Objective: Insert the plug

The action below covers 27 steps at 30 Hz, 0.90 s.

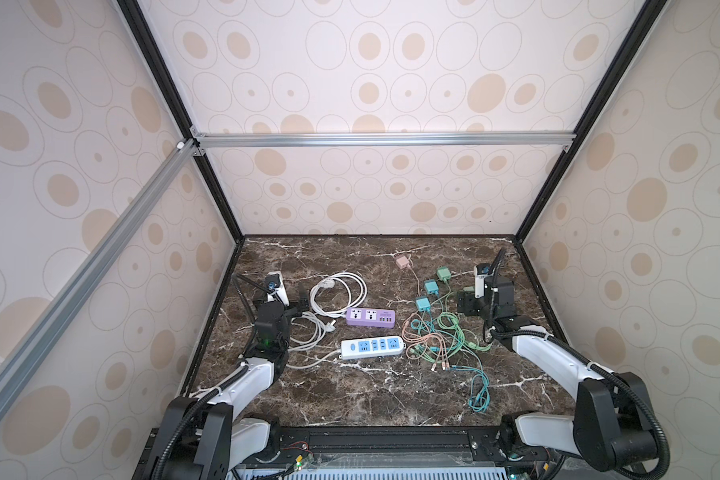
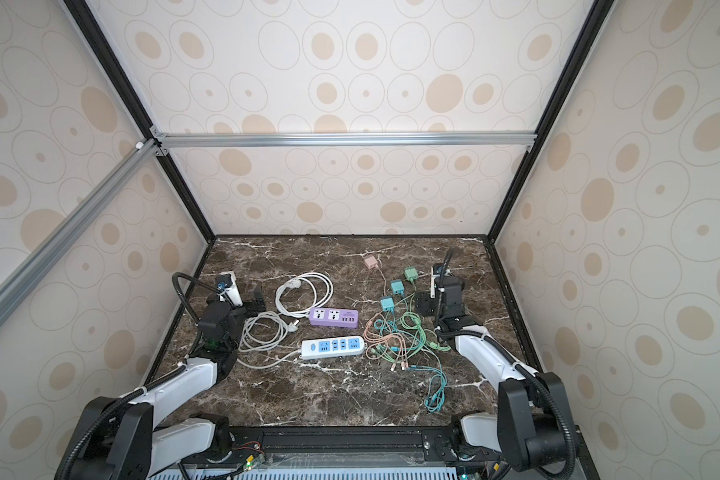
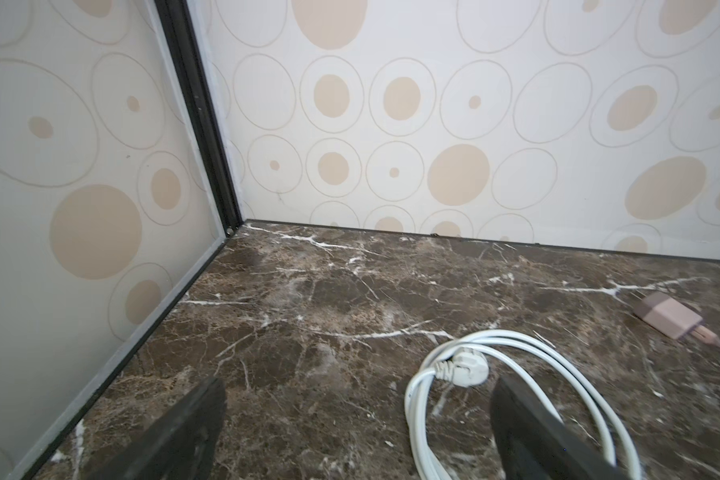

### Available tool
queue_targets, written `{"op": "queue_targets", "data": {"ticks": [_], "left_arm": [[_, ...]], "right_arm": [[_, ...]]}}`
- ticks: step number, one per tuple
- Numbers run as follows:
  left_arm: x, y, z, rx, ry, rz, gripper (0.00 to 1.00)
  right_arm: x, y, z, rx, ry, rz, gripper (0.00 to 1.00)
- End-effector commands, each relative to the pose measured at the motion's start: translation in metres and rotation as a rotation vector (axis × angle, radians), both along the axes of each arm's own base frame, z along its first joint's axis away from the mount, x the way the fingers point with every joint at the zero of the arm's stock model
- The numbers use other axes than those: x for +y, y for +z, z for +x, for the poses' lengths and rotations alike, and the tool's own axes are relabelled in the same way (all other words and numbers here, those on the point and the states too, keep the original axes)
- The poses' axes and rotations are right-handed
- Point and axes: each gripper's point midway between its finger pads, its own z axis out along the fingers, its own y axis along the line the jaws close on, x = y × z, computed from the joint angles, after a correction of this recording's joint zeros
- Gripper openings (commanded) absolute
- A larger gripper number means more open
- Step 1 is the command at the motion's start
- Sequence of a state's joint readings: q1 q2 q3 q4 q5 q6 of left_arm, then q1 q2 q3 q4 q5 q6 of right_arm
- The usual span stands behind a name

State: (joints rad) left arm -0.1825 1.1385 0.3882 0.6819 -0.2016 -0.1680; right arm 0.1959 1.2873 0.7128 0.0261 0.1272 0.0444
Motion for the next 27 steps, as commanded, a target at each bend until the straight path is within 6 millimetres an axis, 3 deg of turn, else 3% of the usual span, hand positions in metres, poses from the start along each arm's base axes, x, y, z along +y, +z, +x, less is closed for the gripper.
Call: {"op": "queue_targets", "data": {"ticks": [1,8,12,17,27], "left_arm": [[-0.013,-0.003,-0.005,0.074,-0.037,-0.056,0.99],[-0.045,-0.006,-0.018,0.124,-0.159,-0.130,0.99],[-0.065,-0.002,-0.023,0.140,-0.235,-0.145,0.99],[-0.079,0.005,-0.027,0.145,-0.298,-0.168,0.99],[-0.083,0.012,-0.033,0.127,-0.326,-0.195,0.99]], "right_arm": [[0.030,-0.017,-0.017,0.149,0.116,0.046,0.86],[0.084,-0.029,-0.019,0.268,0.274,0.112,0.81],[0.104,-0.041,-0.011,0.322,0.298,0.112,0.78],[0.115,-0.058,0.002,0.387,0.279,0.136,0.76],[0.117,-0.084,0.015,0.446,0.240,0.127,0.75]]}}
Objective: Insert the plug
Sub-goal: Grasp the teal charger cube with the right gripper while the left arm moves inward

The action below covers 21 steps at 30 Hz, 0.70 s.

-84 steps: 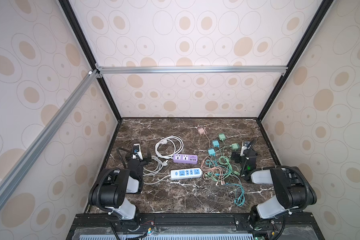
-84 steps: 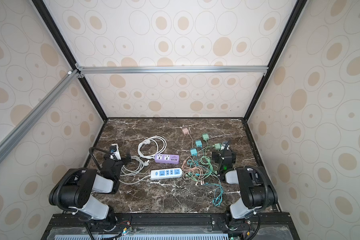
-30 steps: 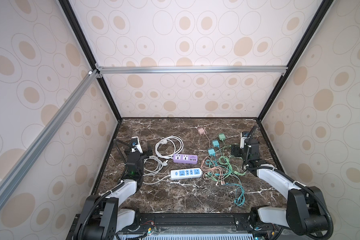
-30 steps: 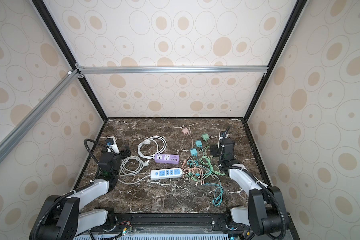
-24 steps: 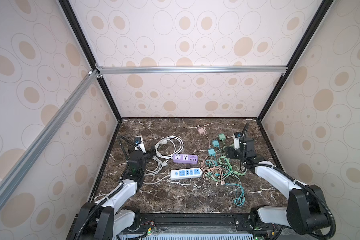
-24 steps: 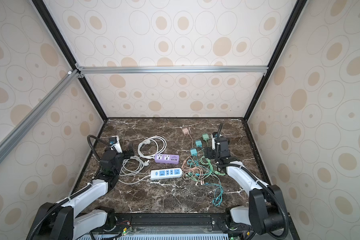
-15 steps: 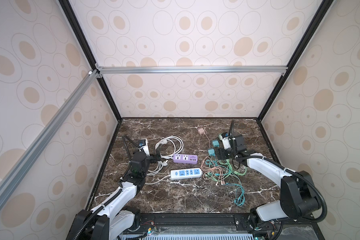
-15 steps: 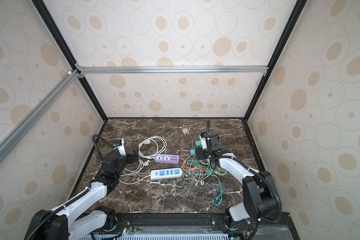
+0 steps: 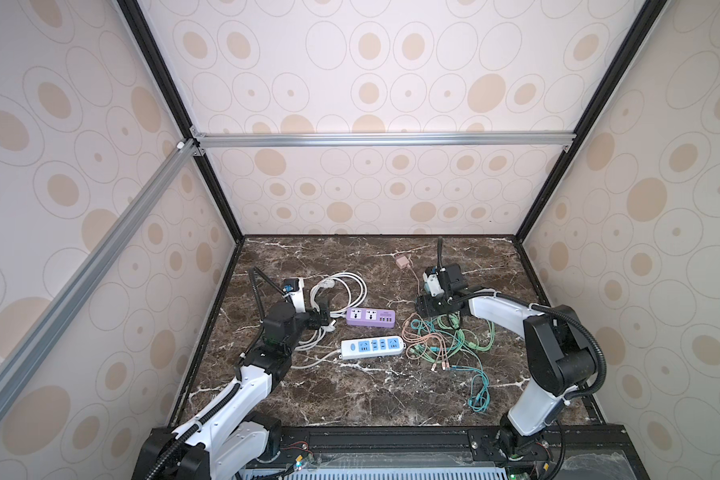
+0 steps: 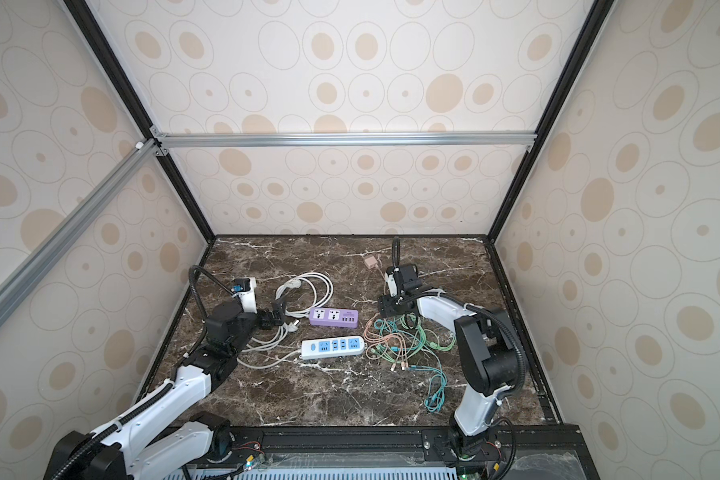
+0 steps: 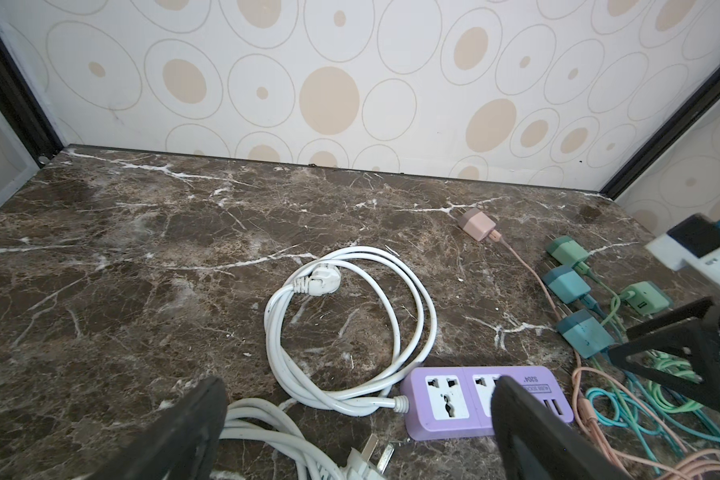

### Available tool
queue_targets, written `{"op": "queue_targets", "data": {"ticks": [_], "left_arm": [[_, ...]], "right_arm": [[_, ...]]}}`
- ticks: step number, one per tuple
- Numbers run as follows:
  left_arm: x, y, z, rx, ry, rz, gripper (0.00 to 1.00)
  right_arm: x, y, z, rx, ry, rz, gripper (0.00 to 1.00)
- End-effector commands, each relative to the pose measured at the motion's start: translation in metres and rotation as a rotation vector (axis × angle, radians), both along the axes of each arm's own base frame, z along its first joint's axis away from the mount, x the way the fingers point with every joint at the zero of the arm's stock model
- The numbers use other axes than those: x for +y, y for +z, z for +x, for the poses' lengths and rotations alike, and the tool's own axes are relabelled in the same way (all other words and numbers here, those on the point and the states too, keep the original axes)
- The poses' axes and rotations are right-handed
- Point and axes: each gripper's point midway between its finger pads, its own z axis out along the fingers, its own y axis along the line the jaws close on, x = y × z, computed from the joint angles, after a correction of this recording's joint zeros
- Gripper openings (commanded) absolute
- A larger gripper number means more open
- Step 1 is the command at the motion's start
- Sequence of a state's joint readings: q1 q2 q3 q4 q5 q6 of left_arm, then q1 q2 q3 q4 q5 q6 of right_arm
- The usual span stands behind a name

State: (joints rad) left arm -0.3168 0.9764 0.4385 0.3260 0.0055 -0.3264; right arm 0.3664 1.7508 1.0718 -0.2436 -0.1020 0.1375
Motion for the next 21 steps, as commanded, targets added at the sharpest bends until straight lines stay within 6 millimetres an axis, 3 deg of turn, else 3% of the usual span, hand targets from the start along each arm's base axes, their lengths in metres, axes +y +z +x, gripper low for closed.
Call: {"op": "queue_targets", "data": {"ticks": [1,7,21], "left_arm": [[-0.008,0.020,0.001,-0.029,-0.028,-0.038,0.99],[-0.009,0.021,0.000,-0.027,-0.030,-0.050,0.99],[-0.009,0.022,0.001,-0.023,-0.028,-0.059,0.99]], "right_arm": [[0.003,-0.007,0.003,0.033,-0.011,0.002,0.74],[0.005,-0.020,0.009,0.050,-0.016,0.000,0.68],[0.000,-0.025,0.022,0.011,-0.005,-0.064,0.58]]}}
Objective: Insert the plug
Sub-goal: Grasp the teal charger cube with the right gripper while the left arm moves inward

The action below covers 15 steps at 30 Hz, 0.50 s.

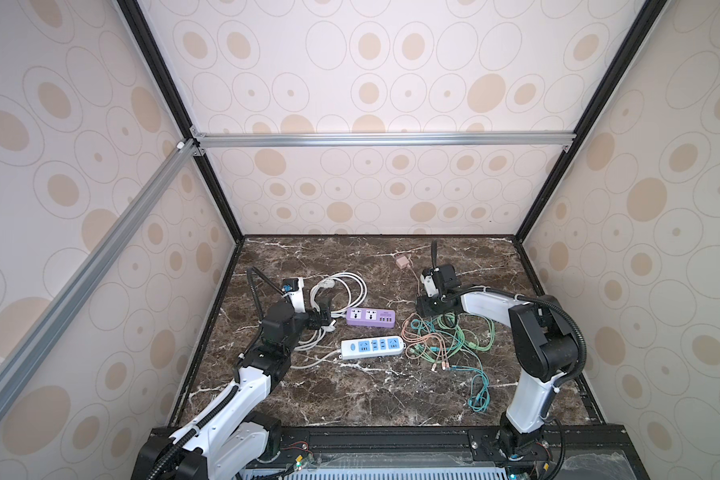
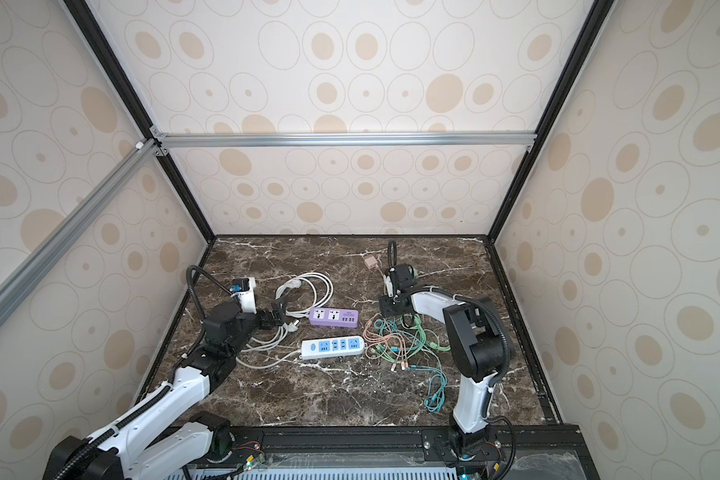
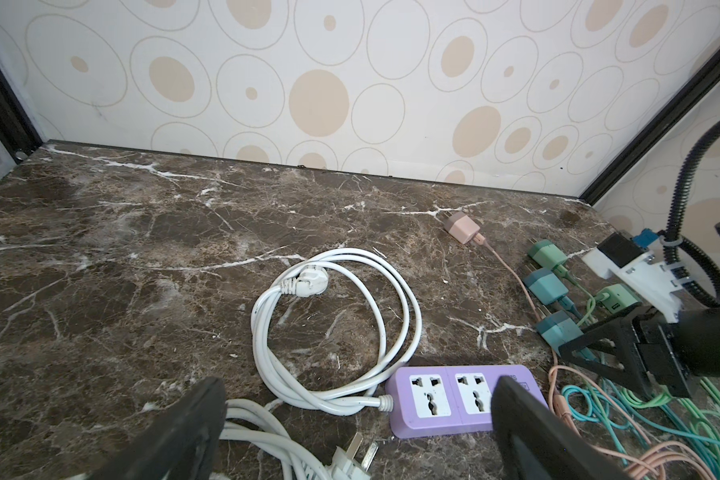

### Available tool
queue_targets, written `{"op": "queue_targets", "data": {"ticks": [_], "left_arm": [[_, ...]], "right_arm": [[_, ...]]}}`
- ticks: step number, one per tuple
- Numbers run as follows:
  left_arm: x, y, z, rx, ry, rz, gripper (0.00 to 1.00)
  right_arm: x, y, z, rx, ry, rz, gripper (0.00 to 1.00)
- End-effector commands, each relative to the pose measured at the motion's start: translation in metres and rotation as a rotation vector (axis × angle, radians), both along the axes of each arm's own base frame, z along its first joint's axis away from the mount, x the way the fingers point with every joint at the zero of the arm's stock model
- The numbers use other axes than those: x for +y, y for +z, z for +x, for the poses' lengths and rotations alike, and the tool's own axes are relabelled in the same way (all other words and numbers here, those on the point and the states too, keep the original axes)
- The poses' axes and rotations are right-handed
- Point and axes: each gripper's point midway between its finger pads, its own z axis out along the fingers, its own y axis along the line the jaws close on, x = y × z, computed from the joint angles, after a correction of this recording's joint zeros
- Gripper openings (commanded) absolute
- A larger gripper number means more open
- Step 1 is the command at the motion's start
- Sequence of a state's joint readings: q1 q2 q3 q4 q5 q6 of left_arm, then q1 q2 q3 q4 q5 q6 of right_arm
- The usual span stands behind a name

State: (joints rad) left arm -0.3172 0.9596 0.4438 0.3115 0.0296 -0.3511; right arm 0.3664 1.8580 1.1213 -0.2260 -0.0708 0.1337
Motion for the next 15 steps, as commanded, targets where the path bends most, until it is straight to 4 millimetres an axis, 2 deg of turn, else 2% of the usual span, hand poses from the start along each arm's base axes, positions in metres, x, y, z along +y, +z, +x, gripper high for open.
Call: {"op": "queue_targets", "data": {"ticks": [1,8,13,15], "left_arm": [[-0.006,0.017,0.003,-0.024,-0.013,-0.027,0.99],[-0.006,0.017,0.004,-0.018,-0.012,-0.036,0.99],[-0.014,0.018,0.006,-0.008,-0.047,-0.060,0.99],[-0.019,0.019,0.007,-0.001,-0.070,-0.075,0.99]], "right_arm": [[0.000,-0.001,0.009,-0.014,0.008,-0.026,0.58],[0.002,-0.004,0.009,-0.009,0.014,-0.021,0.50],[0.005,-0.001,0.007,-0.019,0.035,-0.017,0.38],[0.009,0.006,0.006,-0.046,0.054,-0.011,0.33]]}}
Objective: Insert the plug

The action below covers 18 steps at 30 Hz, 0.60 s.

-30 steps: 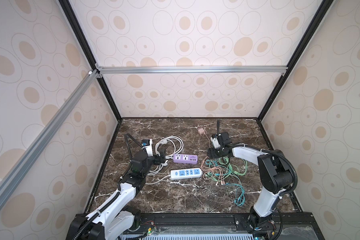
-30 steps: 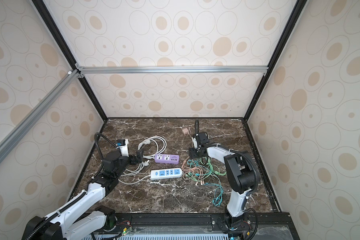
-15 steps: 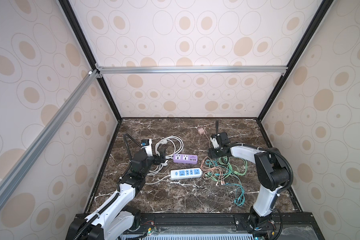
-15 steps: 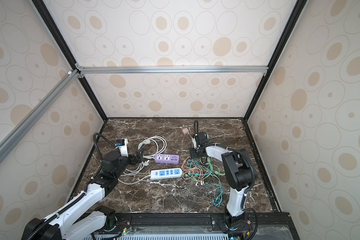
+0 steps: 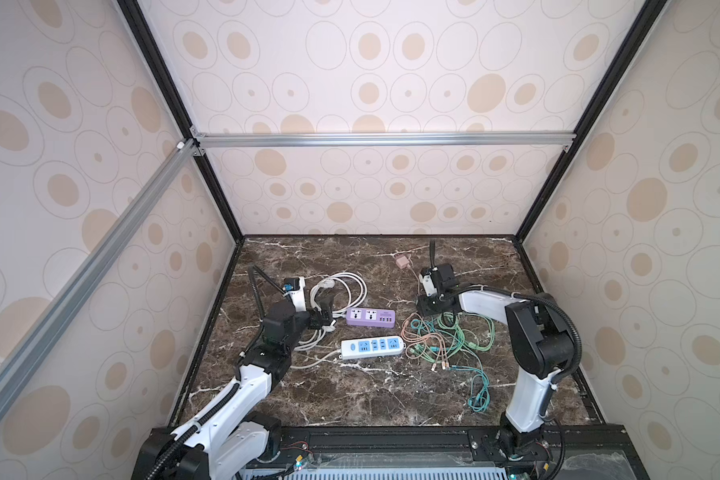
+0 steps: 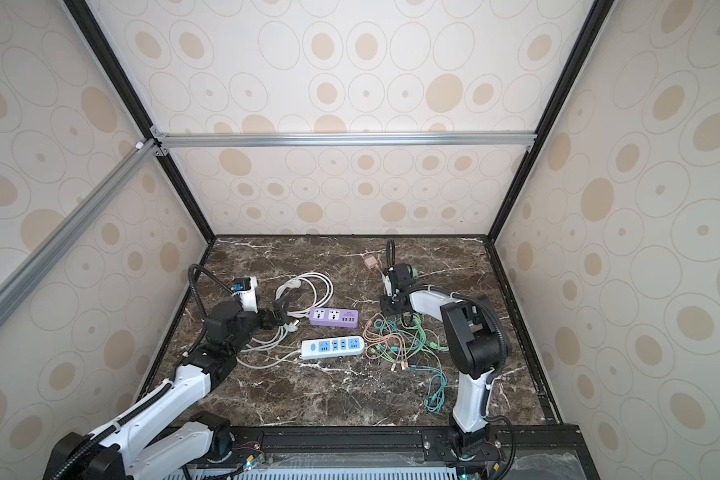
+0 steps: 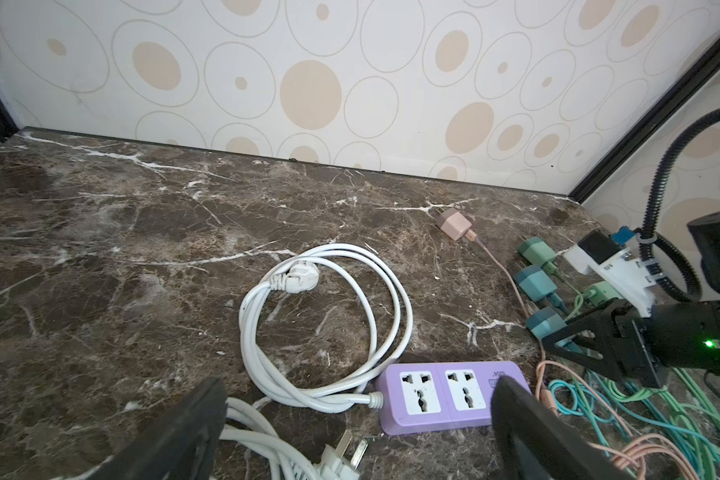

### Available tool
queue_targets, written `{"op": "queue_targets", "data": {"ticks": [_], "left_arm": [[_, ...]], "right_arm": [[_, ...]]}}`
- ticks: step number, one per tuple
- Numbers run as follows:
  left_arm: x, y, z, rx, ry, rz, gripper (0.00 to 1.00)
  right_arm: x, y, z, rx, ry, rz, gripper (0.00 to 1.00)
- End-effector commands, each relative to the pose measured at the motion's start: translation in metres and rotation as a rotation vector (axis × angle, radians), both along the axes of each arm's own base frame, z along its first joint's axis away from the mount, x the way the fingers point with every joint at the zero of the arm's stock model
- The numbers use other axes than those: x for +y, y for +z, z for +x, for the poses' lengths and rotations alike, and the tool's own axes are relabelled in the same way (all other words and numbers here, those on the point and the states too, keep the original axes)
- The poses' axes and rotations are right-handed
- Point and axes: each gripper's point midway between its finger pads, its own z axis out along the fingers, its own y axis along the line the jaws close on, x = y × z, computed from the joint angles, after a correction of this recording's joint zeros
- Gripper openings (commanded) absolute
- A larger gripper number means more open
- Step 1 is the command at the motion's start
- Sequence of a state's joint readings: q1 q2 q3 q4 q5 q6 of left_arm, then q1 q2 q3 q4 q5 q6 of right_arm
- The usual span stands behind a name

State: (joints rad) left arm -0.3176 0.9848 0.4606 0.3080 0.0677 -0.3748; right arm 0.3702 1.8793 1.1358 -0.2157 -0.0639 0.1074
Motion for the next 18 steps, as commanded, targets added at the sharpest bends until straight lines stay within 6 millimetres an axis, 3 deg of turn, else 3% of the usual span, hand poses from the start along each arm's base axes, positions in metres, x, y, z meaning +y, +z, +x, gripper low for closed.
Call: {"op": "queue_targets", "data": {"ticks": [1,7,12,18], "left_arm": [[-0.014,0.021,0.006,-0.019,-0.048,-0.055,0.99],[-0.041,0.028,0.004,0.009,-0.189,-0.122,0.99],[-0.078,0.045,-0.009,0.010,-0.403,-0.213,0.97],[-0.109,0.073,-0.025,0.001,-0.603,-0.301,0.96]], "right_arm": [[0.007,0.013,0.001,-0.049,0.039,0.007,0.31],[0.018,0.060,-0.007,-0.201,0.124,0.043,0.23],[0.040,0.109,-0.029,-0.383,0.292,0.070,0.21],[0.063,0.151,-0.059,-0.550,0.453,0.082,0.21]]}}
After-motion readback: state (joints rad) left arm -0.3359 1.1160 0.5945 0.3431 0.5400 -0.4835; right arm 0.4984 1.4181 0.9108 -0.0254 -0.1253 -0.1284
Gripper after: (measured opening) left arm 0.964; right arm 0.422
